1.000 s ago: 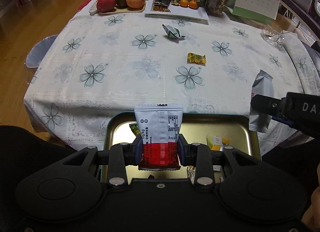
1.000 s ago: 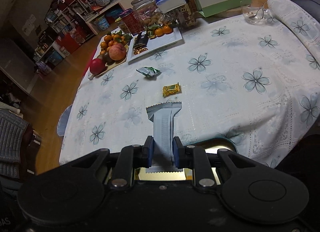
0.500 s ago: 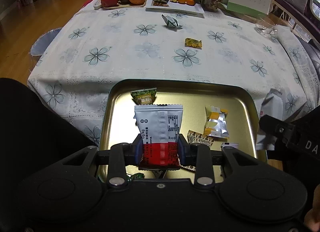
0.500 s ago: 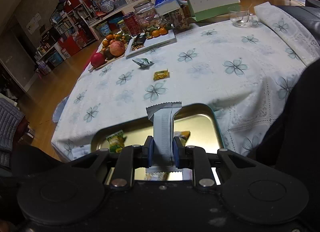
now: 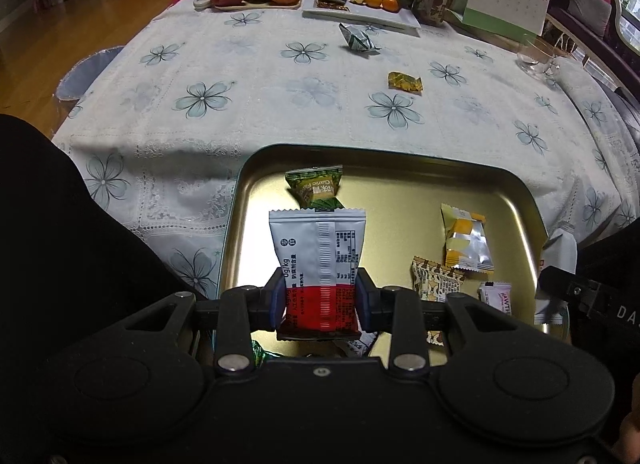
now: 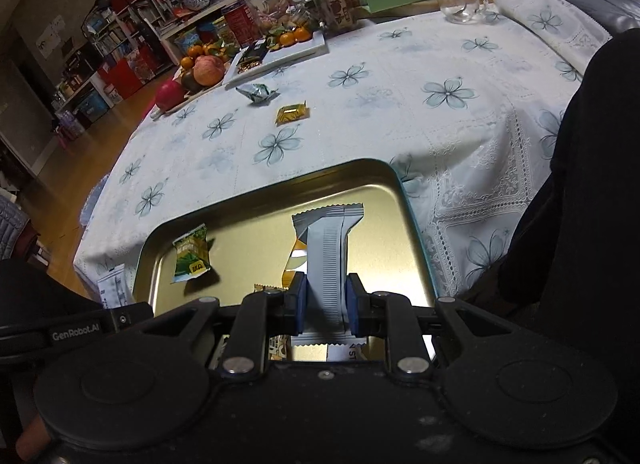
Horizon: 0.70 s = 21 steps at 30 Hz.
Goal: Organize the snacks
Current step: 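Carry the white sesame bar with the right gripper to the tray, then open the left gripper over the tray while the right releases the white bar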
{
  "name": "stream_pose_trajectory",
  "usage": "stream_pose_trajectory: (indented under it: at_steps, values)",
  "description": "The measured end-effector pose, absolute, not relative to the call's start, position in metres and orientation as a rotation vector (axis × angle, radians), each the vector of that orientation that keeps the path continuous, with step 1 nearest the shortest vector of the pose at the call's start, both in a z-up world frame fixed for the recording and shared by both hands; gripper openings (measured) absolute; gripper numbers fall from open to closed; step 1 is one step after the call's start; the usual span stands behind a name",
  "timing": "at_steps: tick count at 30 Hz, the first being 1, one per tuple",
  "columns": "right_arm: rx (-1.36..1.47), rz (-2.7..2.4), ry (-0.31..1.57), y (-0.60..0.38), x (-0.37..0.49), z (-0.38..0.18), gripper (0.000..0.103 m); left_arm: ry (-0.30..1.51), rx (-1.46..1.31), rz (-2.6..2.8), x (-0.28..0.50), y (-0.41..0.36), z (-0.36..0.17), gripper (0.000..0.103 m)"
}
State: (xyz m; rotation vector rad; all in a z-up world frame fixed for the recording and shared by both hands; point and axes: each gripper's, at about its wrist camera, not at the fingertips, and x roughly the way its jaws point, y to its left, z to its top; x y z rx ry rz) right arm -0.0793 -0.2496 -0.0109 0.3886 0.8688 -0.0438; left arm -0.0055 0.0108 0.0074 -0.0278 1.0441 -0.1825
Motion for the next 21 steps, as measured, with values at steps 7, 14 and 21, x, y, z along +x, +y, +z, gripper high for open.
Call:
stream_pose_trajectory:
  at_steps: [7,14,21]
  values:
    - [0.361,-0.021,0.867,-0.24,-0.069,-0.008,0.022,0.994,0.056,-0.26,-0.008,-0.014,0.011,0.043]
    - [0.341,-0.002,0.858,-0.231,-0.059,-0.009,0.022,0.978,0.116,-0.295,-0.004,-0.035,0.005,0.046]
    - [0.36,-0.002,0.863,-0.235,-0.058,-0.011,0.027,0.956,0.071,-0.307,-0.006,-0.03,0.008,0.047]
